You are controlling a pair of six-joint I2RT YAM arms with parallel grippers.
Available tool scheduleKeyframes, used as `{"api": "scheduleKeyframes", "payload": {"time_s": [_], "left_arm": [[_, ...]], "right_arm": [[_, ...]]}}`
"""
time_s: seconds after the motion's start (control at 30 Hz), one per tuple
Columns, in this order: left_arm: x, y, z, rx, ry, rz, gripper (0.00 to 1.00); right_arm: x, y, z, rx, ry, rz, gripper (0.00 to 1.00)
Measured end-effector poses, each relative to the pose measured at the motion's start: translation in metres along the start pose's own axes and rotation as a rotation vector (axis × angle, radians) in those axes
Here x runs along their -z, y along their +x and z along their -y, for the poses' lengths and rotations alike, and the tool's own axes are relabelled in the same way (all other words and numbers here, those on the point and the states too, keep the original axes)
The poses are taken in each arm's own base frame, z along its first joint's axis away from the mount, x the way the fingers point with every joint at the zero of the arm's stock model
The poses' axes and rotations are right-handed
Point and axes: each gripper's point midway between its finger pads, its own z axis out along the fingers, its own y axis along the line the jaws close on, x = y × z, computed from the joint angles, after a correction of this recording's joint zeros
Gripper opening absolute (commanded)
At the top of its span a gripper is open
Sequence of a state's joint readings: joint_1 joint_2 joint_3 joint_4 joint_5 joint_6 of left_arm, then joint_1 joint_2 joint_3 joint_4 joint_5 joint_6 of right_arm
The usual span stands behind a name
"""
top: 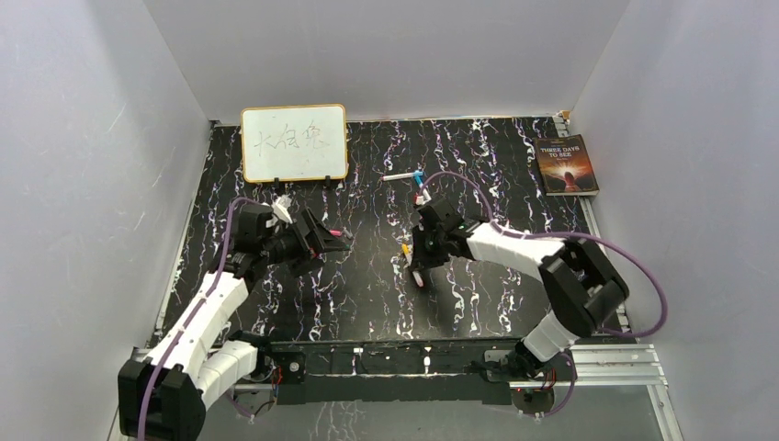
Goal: Open the pen caps
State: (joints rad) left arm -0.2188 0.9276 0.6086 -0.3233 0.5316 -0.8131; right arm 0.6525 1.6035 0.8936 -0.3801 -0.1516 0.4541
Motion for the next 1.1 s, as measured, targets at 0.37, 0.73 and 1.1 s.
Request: {"api": "scheduleKeyframes", "payload": {"time_s": [0.37, 0.73, 1.1], "left_arm": [[-0.05, 0.0, 0.02, 0.021, 0.039, -0.054, 0.98], [-0.071, 0.009, 0.054, -0.005, 0.085, -0.034, 0.96], [-0.079, 0.013, 0.062, -0.002, 0.1, -0.025, 0.4]], "right_arm": [[0.09, -0.027, -0.088, -0.076, -0.372, 0.204, 0.0], [0.083, 0.007, -0.133, -0.069, -0.448, 0.111, 0.0], [0.081, 0.008, -0.146, -0.065, -0.438, 0.121, 0.0]]}}
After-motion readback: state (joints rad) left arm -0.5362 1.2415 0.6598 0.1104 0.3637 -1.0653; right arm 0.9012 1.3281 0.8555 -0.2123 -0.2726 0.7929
